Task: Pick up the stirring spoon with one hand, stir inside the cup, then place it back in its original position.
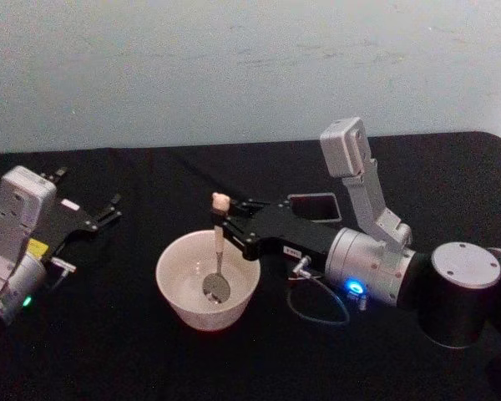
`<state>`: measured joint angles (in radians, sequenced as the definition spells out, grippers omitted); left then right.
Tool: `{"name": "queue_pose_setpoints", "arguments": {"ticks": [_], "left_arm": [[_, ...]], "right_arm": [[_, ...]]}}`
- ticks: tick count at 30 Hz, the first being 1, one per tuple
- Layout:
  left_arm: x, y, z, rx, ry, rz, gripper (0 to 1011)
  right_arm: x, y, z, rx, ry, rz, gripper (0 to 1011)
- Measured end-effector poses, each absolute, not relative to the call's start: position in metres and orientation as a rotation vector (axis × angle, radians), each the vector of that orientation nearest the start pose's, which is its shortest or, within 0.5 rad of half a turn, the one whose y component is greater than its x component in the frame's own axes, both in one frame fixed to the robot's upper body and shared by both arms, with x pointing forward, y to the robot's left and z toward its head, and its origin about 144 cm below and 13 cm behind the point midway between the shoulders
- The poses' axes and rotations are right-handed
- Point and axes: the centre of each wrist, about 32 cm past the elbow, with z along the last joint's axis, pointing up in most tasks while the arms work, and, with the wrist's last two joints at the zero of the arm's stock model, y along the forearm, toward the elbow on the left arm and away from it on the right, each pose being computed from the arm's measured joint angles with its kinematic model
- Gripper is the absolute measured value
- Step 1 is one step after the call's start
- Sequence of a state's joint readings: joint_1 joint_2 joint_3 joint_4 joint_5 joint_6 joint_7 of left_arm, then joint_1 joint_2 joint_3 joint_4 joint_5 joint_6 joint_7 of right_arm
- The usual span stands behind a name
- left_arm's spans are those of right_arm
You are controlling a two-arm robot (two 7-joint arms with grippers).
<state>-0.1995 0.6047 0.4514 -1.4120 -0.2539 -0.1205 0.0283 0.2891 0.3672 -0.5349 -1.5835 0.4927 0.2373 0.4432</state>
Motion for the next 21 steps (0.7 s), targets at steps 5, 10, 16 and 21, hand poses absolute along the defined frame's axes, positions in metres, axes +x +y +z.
{"name": "queue_pose_setpoints", "arguments": {"ticks": [5, 10, 16, 21], "left_arm": [[0.489, 0.310, 1.140, 0.304, -0.285, 1.248, 1002], [0.489, 0.310, 1.140, 0.304, -0.285, 1.248, 1001], [0.489, 0.310, 1.140, 0.304, -0.285, 1.248, 1001], [0.489, 0.310, 1.140, 0.305, -0.285, 1.248, 1002]], "right_arm": [[0.496, -0.175, 1.201, -0.075, 0.146, -0.618, 215], [0.499, -0.174, 1.204, -0.063, 0.150, -0.630, 215], [0.502, -0.174, 1.205, -0.056, 0.158, -0.647, 215], [0.504, -0.176, 1.208, -0.046, 0.180, -0.673, 216]]}}
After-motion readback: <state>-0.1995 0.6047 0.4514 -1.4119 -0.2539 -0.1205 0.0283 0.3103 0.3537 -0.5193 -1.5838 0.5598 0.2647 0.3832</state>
